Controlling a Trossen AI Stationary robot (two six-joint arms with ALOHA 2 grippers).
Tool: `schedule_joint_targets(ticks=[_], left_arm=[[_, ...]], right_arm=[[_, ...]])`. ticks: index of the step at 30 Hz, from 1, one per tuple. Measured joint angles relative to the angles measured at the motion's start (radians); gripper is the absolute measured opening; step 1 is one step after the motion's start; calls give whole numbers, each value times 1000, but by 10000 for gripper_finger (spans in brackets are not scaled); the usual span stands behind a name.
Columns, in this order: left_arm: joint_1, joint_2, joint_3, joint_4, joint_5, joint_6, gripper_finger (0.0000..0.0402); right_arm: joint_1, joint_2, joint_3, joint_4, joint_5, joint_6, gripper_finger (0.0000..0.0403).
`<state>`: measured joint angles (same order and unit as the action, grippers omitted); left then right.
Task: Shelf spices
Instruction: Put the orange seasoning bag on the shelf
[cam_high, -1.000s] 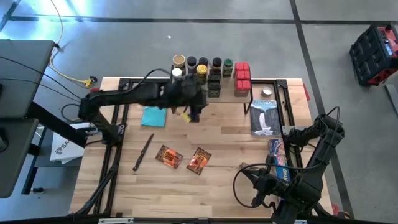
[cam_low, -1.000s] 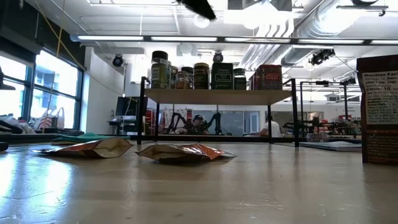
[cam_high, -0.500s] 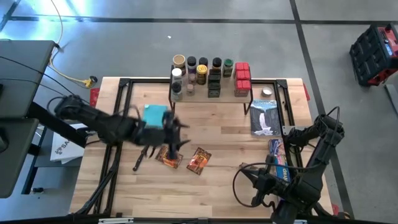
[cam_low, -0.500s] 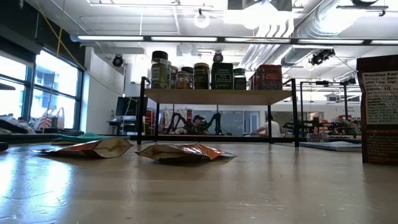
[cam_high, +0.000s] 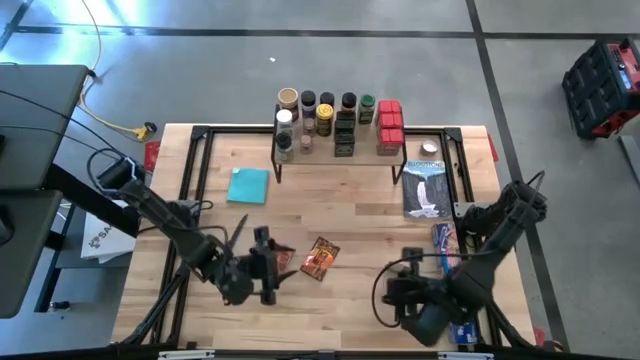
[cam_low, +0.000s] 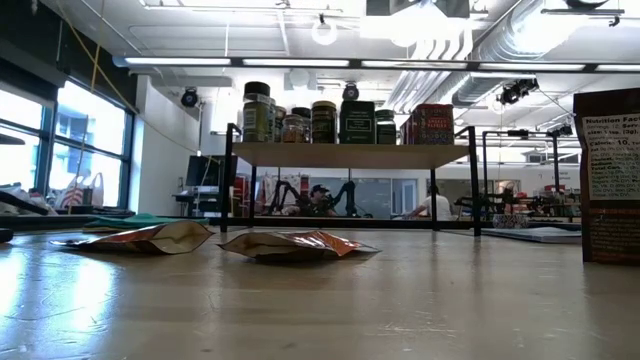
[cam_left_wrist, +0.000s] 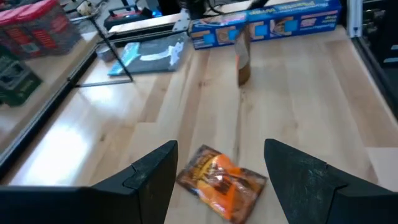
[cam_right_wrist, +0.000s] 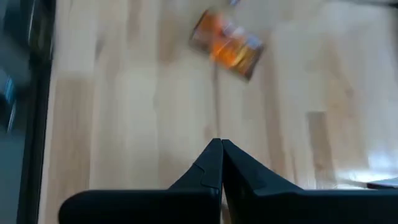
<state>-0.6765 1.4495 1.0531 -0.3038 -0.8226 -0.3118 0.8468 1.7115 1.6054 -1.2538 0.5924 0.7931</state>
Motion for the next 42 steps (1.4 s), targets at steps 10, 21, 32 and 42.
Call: schedule_joint_targets(ticks=[10,21,32,42], left_arm=[[-2,76,0,73,-36,-2,236],[16,90,0,72,-34,-42,236],[16,90,0,67,-33,-53,236],[18,90,0,54,-33,-25,236]], right_arm=[[-178,0,0,9,-314,-716,2],[-248,0,0,-163,-497,-1211,127],[-108,7,0,-239,-357,-1711,208],[-106,12,-185,-194,-202,-1733,208]])
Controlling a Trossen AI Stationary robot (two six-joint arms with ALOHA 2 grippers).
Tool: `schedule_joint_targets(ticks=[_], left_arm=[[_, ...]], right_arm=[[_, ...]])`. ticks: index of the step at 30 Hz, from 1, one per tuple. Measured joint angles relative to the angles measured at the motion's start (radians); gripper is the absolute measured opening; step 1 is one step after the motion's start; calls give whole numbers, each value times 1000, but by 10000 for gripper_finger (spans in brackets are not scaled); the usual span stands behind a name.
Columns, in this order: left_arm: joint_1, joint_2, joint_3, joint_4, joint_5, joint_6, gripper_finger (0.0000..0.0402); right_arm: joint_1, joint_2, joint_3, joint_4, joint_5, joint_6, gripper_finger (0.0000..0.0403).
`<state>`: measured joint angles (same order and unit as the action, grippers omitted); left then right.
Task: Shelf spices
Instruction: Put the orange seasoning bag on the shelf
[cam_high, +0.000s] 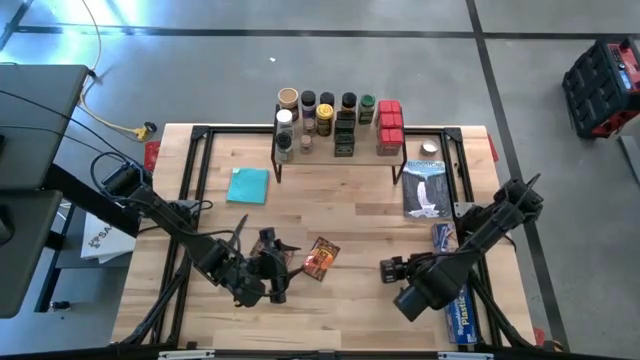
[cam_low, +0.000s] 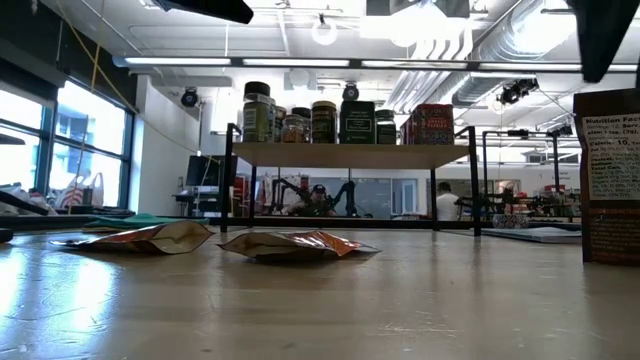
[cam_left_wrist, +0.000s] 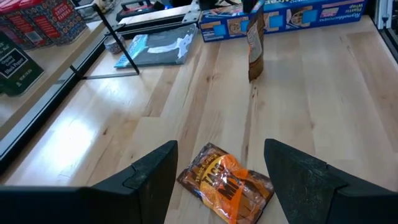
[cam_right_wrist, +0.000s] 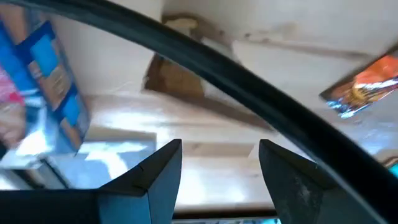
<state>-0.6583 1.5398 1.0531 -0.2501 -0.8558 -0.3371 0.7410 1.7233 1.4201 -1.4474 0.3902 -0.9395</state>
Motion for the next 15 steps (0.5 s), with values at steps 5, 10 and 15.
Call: schedule_joint_targets(ticks=[5,10,15], left_arm=[[11,0,0,0,4,8,236],[17,0,0,0,8,1,236],[17,0,0,0,8,-1,236]], right_arm=[[3,0,-43,100,0,-45,208],[19,0,-56,114,-17,-50,208],[39,0,-62,127,-23,-28,208]])
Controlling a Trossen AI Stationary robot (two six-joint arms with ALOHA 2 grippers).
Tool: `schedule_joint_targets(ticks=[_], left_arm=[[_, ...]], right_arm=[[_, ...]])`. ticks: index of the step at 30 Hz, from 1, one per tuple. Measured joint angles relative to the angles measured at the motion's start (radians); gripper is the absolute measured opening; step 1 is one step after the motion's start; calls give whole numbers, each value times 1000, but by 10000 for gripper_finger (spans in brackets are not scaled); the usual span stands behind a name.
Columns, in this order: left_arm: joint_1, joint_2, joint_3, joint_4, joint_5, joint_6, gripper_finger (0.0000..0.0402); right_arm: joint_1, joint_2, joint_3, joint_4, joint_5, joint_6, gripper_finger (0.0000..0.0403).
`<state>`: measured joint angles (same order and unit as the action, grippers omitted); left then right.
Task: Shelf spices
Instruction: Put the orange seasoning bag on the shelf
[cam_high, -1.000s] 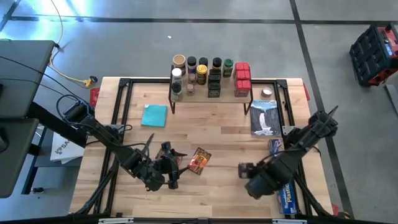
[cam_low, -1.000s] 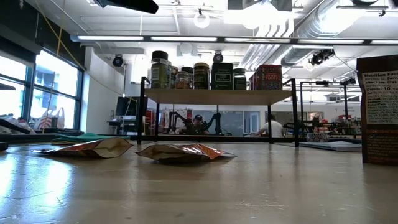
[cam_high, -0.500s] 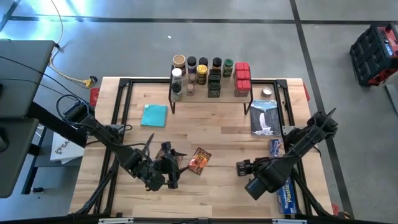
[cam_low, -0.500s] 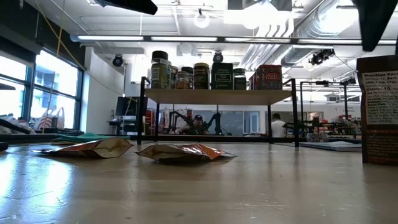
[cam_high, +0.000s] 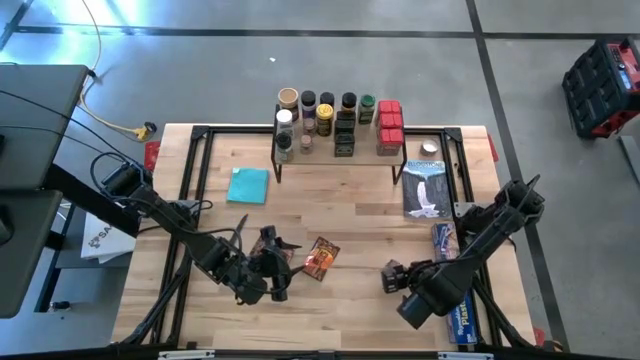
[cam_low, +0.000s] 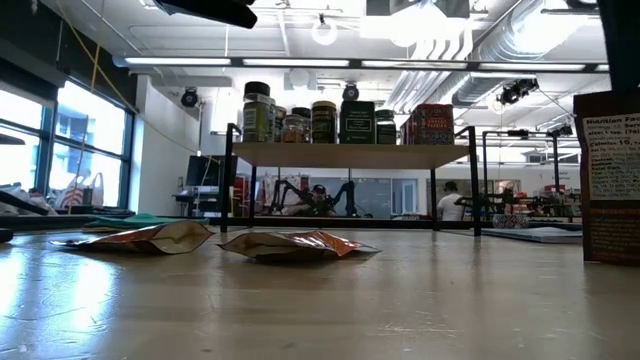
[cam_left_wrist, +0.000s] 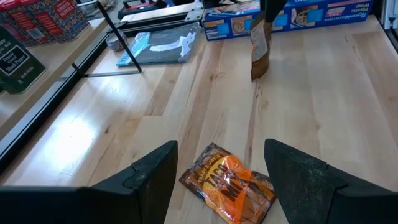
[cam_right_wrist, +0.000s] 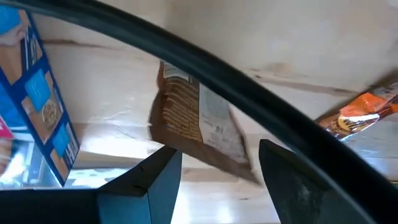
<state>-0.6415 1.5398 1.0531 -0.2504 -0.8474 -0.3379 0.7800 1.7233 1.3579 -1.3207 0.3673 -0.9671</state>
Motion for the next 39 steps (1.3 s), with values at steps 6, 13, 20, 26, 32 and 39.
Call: schedule_joint_targets(ticks=[6,13,20,26,32,39], left_arm=[[0,0,0,0,1,0,236],[0,13,0,-1,20,-1,236],[0,18,0,-6,27,-1,236],[0,18,0,-7,27,-1,236],[-1,18,0,-8,28,10,236],[-8,18,0,-18,33,9,236]], right_arm=[[1,0,0,2,-38,20,183],[-32,0,0,1,-105,91,95],[-65,0,1,16,-113,184,6],[-117,0,37,30,-113,408,2],[-228,0,205,35,-112,735,0],[-408,0,488,-102,-114,957,0]])
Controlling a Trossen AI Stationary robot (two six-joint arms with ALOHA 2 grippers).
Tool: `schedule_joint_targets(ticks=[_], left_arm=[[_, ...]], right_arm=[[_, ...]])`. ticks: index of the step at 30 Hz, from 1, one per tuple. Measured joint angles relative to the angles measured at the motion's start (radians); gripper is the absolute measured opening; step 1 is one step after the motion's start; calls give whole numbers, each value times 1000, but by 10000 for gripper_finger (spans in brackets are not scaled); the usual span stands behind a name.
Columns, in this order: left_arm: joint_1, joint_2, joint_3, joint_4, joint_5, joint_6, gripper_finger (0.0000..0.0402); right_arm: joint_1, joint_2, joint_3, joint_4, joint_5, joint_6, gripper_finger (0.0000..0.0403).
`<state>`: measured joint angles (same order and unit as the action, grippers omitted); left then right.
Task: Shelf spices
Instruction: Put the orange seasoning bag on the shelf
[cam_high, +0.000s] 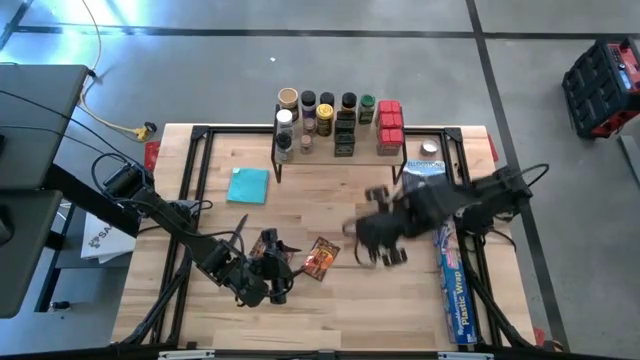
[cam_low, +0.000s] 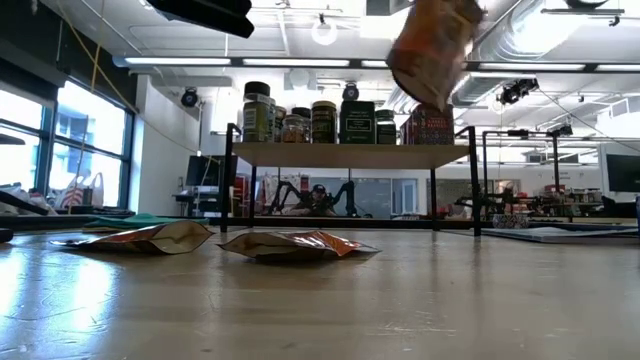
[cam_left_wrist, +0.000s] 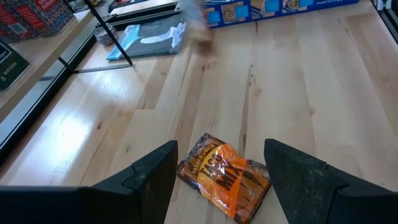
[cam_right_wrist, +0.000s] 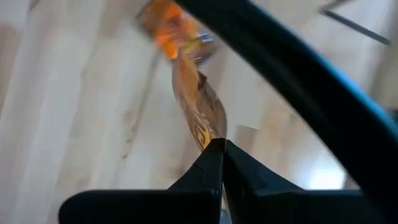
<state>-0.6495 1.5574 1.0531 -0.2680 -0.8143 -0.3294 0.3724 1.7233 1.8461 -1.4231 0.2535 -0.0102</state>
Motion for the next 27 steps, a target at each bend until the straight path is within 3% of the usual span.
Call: schedule_joint_targets(ticks=[6,11,19,27], left_arm=[[-3,0,0,1,0,0,236],[-2,0,0,2,0,0,236],[-2,0,0,3,1,0,236],[-2,0,0,3,0,-6,236]], right_arm=[[-167,-1,217,-123,6,-2,0],[-316,-1,305,-149,16,-97,0],[-514,6,317,-149,46,-255,0],[-640,59,316,-148,3,-315,0]])
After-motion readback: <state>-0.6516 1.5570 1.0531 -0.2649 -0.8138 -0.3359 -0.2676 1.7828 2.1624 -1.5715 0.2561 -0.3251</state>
